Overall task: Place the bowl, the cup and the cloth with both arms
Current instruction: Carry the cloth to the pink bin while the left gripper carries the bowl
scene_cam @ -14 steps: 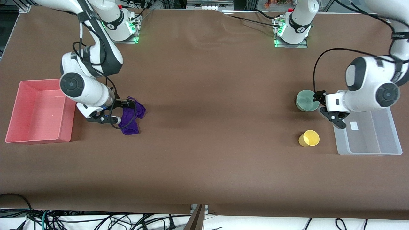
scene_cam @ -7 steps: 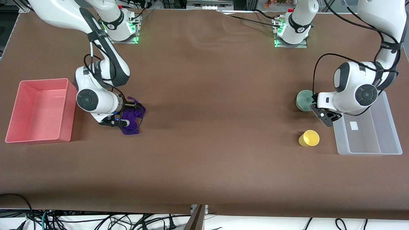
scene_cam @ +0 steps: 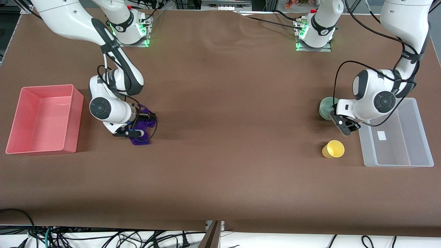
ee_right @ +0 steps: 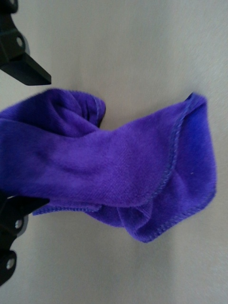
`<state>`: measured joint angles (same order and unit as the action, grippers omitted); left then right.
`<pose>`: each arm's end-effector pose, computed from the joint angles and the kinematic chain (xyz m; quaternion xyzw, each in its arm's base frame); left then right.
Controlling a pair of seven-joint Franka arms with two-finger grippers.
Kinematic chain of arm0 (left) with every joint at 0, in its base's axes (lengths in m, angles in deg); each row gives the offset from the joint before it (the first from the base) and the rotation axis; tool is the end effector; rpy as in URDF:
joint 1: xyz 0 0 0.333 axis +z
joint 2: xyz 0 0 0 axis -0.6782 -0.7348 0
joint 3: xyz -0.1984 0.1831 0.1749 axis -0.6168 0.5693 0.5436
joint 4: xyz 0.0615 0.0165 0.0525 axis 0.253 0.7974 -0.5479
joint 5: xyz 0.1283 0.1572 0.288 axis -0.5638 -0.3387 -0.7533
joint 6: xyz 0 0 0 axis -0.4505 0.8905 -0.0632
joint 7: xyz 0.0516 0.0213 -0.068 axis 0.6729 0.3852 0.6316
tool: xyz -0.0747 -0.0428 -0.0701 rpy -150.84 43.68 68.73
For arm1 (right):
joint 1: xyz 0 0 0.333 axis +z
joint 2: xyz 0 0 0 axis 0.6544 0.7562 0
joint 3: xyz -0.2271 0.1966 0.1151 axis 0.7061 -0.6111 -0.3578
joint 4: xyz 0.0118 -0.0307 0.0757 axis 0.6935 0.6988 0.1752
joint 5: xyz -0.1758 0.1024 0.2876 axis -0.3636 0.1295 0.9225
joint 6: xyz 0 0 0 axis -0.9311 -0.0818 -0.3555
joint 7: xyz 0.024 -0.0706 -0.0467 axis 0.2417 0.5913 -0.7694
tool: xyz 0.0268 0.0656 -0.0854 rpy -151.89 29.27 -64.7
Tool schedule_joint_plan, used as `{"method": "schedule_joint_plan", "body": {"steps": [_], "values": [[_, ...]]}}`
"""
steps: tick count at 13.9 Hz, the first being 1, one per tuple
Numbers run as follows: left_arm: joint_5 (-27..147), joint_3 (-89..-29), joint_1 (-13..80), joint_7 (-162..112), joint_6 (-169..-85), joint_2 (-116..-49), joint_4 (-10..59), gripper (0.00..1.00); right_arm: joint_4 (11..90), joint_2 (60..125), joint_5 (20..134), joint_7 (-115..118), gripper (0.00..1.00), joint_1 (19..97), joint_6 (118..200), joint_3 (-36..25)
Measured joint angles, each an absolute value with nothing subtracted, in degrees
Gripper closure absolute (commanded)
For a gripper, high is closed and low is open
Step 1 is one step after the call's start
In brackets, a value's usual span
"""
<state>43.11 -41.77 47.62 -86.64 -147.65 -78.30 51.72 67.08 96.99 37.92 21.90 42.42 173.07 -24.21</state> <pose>0.5095 0.0359 0.2304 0.8736 -0.4768 -0.0964 0.0111 0.5367 0.1384 0.2310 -0.9924 -0.0006 0.1224 0.0104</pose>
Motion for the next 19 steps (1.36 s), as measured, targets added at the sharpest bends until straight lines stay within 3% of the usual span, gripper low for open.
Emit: {"method": "schedule_joint_plan", "body": {"steps": [1, 2, 7, 11, 14, 19], "values": [[43.11, -41.77, 47.62, -87.63, -148.18, -78.38, 52.17, 0.9, 67.48, 97.29, 37.92, 21.55, 0.8, 42.36, 173.57, -24.09], [43.11, -41.77, 47.63, -88.73, -148.26, -78.45, 52.32, 1.0, 67.62, 97.47, 37.91, 21.3, 1.0, 42.34, 173.69, -23.99], [43.11, -41.77, 47.65, -90.28, -148.42, -78.59, 52.33, 1.0, 66.96, 97.39, 37.9, 20.85, 1.0, 42.27, 173.1, -23.96], [43.15, -43.06, 47.71, -91.77, -144.79, -77.27, 51.37, 1.0, 60.05, 95.2, 37.85, 18.95, 1.0, 41.55, 161.28, -23.92], [44.43, -45.15, 47.67, -91.81, -131.89, -74.76, 45.15, 1.0, 52.24, 93.02, 37.83, 15.34, 1.0, 40.6, 148.1, -23.62], [44.09, -44.78, 50.99, -97.56, -108.14, -73.78, 23.9, 1.0, 39.7, 90.39, 36.83, -1.37, 1.0, 39.61, 127.14, -15.34]]}}
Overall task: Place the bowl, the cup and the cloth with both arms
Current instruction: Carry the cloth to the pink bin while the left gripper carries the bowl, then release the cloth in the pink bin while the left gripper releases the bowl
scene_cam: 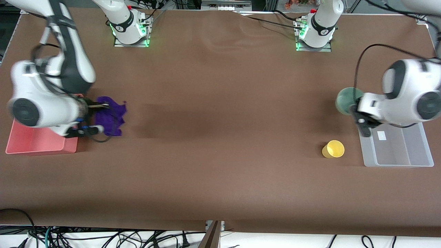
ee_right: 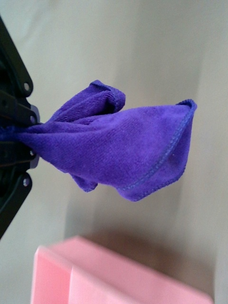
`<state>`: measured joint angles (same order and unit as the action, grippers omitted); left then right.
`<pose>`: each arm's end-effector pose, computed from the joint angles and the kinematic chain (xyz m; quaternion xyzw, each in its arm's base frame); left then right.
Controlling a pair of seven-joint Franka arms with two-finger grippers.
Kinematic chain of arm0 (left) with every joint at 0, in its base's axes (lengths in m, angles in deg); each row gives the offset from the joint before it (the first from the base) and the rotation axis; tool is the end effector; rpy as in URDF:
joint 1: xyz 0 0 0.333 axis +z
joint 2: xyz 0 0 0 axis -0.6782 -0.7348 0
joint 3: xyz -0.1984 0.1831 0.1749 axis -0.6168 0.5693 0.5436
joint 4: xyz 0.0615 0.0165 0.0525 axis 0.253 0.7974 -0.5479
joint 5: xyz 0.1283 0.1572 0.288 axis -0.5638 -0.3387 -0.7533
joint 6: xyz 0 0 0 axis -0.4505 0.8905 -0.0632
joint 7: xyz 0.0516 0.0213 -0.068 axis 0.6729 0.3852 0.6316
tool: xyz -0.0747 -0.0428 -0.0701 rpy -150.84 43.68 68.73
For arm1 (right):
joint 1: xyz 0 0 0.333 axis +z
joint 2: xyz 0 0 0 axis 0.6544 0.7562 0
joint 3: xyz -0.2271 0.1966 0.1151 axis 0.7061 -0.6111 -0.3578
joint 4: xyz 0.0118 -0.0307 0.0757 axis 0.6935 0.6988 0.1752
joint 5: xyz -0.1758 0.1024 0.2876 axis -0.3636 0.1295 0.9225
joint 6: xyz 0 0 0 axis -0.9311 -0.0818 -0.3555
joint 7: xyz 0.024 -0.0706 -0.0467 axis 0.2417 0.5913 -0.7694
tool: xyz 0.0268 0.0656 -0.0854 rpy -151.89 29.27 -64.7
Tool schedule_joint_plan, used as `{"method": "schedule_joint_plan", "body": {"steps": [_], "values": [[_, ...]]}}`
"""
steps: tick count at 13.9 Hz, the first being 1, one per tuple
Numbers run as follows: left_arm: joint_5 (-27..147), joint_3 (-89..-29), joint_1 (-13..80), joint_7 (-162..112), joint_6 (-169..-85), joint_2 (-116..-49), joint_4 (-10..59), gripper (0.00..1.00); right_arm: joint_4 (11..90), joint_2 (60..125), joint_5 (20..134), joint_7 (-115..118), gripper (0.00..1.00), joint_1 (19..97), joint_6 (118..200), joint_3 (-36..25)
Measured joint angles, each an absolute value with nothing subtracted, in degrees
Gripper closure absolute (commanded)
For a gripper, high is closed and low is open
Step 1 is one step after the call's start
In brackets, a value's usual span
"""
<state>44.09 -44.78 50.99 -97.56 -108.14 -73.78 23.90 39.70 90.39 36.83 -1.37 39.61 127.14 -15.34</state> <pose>0.5639 0.0568 0.4106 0.8391 -0.5205 -0.1505 0.0487 0.5746 0.0200 0.4294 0.9696 0.0960 -0.2248 0.0051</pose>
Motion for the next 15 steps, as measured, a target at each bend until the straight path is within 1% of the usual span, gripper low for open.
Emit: {"method": "schedule_joint_plan", "body": {"steps": [2, 3, 6, 7, 9, 11, 13, 14, 15], "values": [[41.22, -44.44, 55.89, -103.26, -106.59, -75.14, 19.76, 1.0, 35.03, 90.18, 34.4, -12.71, 1.0, 39.12, 120.7, -9.16], [39.27, -44.37, 58.24, -105.44, -106.6, -76.26, 18.74, 1.0, 33.8, 90.18, 33.7, -17.48, 1.0, 38.89, 119.3, -6.01], [35.16, -44.32, 62.63, -109.18, -109.23, -80.82, 17.92, 1.0, 33.53, 90.58, 33.31, -26.52, 1.0, 38.16, 118.89, 2.15], [34.84, -44.33, 63.48, -110.1, -110.57, -82.68, 17.94, 1.0, 33.95, 91.04, 33.3, -28.21, 1.0, 37.7, 119.49, 3.64], [34.67, -44.31, 65.48, -112.83, -114.38, -86.92, 18.02, 1.0, 36.0, 92.16, 33.28, -31.16, 1.0, 37.03, 123.22, 5.85], [34.66, -44.29, 67.94, -115.78, -118.88, -90.63, 18.31, 1.0, 38.57, 93.8, 33.25, -32.86, 1.0, 36.4, 126.74, 7.11], [34.66, -44.3, 69.39, -117.08, -123.98, -92.87, 19.15, 1.0, 40.36, 96.23, 33.22, -34.53, 1.0, 35.68, 129.7, 8.1], [34.66, -44.33, 69.64, -117.23, -126.17, -93.59, 19.55, 0.84, 41.0, 97.57, 33.22, -35.44, 1.0, 35.51, 131.35, 8.77], [34.66, -44.34, 69.7, -117.28, -127.71, -94.07, 19.66, 0.73, 41.73, 98.82, 33.22, -36.13, 1.0, 35.36, 133.27, 9.31]]}}
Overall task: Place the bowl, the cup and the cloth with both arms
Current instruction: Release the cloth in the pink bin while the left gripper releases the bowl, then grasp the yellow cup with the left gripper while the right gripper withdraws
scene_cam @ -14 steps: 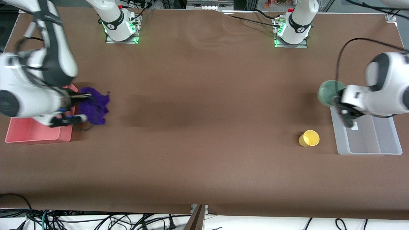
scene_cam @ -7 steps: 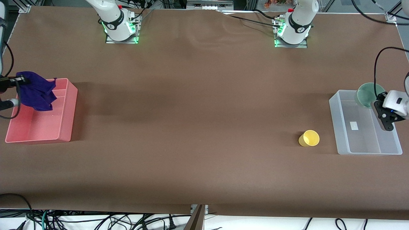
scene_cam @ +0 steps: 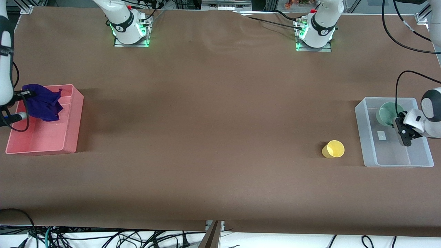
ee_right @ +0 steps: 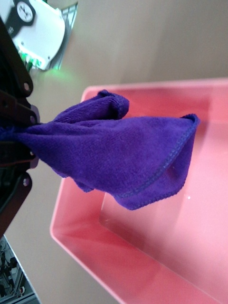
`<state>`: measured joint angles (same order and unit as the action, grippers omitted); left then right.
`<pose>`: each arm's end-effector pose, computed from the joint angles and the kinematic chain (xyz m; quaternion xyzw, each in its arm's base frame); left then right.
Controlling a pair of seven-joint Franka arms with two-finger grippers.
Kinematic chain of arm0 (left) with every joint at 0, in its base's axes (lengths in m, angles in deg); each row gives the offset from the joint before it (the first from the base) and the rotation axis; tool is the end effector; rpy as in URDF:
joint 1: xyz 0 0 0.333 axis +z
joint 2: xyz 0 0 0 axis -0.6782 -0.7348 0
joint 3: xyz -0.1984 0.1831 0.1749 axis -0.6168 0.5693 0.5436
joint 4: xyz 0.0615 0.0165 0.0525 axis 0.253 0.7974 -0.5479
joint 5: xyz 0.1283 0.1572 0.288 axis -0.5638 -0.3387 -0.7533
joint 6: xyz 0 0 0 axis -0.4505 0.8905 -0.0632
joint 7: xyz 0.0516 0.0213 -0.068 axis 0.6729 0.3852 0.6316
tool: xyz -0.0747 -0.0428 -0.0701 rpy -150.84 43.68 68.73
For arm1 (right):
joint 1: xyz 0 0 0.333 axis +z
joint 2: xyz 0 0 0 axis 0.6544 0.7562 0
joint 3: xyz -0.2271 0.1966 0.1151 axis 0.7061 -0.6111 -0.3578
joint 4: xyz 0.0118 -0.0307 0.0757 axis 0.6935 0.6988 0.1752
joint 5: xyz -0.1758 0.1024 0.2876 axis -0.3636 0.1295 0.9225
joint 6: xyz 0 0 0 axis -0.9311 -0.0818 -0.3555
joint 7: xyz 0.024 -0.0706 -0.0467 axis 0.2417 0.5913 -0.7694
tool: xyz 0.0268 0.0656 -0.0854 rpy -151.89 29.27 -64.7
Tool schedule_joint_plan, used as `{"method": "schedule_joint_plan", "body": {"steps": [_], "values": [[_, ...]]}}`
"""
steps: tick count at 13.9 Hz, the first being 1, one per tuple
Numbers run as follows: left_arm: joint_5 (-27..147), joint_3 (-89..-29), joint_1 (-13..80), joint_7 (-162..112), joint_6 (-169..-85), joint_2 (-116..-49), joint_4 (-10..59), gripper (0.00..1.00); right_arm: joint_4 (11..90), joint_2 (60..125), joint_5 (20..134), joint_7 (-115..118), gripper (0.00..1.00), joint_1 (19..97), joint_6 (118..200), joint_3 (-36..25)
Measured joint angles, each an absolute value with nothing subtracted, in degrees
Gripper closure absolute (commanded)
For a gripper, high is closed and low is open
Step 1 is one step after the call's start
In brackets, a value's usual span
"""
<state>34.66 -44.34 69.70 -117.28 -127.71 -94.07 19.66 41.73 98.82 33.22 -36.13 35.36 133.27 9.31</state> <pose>0.5695 0.2689 0.2456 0.8041 -0.5745 -0.1477 0.0406 0.5382 -0.2415 0.3511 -0.9460 -0.1530 0.2853 0.0161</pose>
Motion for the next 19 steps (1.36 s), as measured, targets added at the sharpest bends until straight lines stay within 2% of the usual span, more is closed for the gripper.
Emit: {"method": "schedule_joint_plan", "body": {"steps": [1, 2, 4, 6, 12, 15, 19], "values": [[34.66, -44.43, 69.69, -117.31, -128.59, -94.3, 19.66, 0.48, 42.61, 100.03, 33.23, -36.56, 1.0, 35.22, 135.86, 9.63], [34.66, -44.57, 69.68, -117.33, -129.06, -94.28, 19.59, 0.0, 43.49, 101.01, 33.23, -36.66, 1.0, 35.15, 138.52, 9.75], [34.66, -44.88, 69.66, -117.35, -129.16, -94.06, 19.08, 0.0, 44.77, 102.5, 33.37, -36.67, 1.0, 35.14, 142.18, 9.75], [34.72, -45.31, 69.61, -117.31, -128.34, -92.65, 18.51, 0.0, 45.12, 103.56, 34.94, -36.66, 0.0, 35.19, 143.31, 9.74], [39.45, -51.05, 69.08, -101.0, -119.99, -83.63, 17.03, 0.0, 42.01, 102.45, 38.28, -36.66, 0.0, 35.68, 141.69, 9.71], [44.59, -54.13, 67.22, -84.19, -119.92, -83.98, 17.06, 0.0, 35.86, 98.57, 38.62, -36.69, 0.0, 35.96, 134.11, 7.45], [46.04, -54.65, 58.8, -59.82, -121.28, -85.65, 16.88, 0.0, 32.95, 91.49, 38.58, -29.19, 0.0, 36.64, 130.31, -0.13]]}}
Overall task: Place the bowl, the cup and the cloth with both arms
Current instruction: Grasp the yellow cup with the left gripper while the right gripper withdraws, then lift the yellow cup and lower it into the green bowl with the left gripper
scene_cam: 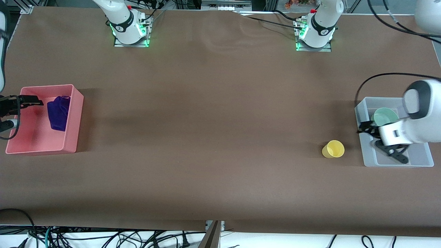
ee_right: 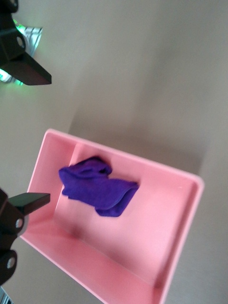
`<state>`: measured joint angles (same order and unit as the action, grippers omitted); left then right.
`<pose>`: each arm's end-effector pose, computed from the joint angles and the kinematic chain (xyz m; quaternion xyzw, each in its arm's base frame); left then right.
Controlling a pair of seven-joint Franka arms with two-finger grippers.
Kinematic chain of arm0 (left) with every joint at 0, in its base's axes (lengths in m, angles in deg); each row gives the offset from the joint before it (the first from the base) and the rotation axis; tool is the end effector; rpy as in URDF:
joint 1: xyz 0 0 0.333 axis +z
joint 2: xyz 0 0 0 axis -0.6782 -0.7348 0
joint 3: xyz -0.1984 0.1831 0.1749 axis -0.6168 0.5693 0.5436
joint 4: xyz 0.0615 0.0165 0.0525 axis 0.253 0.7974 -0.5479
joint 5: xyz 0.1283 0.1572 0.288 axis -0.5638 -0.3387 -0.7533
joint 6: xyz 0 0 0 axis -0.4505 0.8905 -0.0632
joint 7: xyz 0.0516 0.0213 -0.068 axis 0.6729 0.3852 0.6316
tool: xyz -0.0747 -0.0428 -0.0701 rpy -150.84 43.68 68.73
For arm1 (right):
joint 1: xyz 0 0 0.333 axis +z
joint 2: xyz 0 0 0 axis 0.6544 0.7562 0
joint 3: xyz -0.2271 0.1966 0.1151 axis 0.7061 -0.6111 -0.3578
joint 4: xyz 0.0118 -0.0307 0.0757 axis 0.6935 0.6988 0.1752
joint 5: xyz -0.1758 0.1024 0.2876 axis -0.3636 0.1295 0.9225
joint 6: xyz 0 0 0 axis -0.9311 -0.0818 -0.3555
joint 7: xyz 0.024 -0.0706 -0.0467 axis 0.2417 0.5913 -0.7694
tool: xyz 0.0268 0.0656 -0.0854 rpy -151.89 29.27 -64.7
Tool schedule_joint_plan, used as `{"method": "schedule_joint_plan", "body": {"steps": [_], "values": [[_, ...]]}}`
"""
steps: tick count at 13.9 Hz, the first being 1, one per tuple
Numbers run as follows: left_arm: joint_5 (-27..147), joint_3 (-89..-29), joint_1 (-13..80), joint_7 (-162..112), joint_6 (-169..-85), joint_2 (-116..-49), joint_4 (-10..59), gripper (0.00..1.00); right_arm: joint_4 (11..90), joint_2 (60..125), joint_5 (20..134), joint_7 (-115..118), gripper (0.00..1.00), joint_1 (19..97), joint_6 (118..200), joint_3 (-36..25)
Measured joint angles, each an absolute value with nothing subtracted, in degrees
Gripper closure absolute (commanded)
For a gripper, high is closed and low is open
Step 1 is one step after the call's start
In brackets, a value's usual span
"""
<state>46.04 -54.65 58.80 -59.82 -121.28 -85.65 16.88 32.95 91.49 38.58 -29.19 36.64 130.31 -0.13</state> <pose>0.6300 0.0509 0.3555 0.9699 -0.2318 -0.0645 0.0385 0.5853 -0.1404 0.4697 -0.9718 -0.1787 0.1531 0.0177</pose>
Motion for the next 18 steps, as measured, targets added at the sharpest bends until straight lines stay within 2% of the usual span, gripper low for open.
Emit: {"method": "schedule_joint_plan", "body": {"steps": [2, 5, 6, 7, 8, 9, 10, 13, 18], "values": [[46.04, -54.64, 55.47, -53.19, -125.83, -87.6, 16.22, 0.0, 32.94, 88.89, 38.55, -23.28, 0.0, 36.65, 128.18, -3.95], [46.04, -54.01, 55.51, -51.27, -132.37, -91.78, 16.17, 0.01, 32.93, 86.1, 37.94, -10.64, 0.0, 36.7, 126.9, -10.48], [46.04, -53.87, 55.97, -51.27, -133.33, -93.15, 16.22, 0.07, 32.91, 85.08, 37.88, -7.39, 0.0, 36.74, 126.73, -12.75], [46.04, -53.82, 56.29, -51.27, -133.74, -94.24, 16.27, 0.2, 32.9, 83.92, 37.84, -5.43, 0.0, 36.8, 126.69, -14.85], [46.04, -53.79, 56.36, -51.27, -134.13, -95.02, 16.43, 0.44, 32.9, 82.73, 37.73, -4.45, 0.0, 36.85, 126.62, -16.58], [46.04, -53.79, 56.34, -51.28, -135.05, -95.61, 16.87, 0.74, 32.91, 81.6, 37.6, -3.97, 0.0, 36.88, 126.51, -17.91], [46.04, -53.78, 56.34, -51.29, -136.18, -96.12, 17.63, 0.98, 32.91, 80.53, 37.48, -3.82, 0.0, 36.89, 126.35, -18.81], [46.04, -53.72, 56.34, -51.29, -137.7, -97.02, 18.88, 1.0, 32.91, 77.85, 37.31, -3.82, 0.0, 36.71, 126.45, -18.54], [46.04, -53.71, 56.35, -51.29, -136.17, -96.02, 17.89, 1.0, 32.91, 75.64, 37.37, -5.84, 0.0, 36.11, 126.34, -12.93]]}}
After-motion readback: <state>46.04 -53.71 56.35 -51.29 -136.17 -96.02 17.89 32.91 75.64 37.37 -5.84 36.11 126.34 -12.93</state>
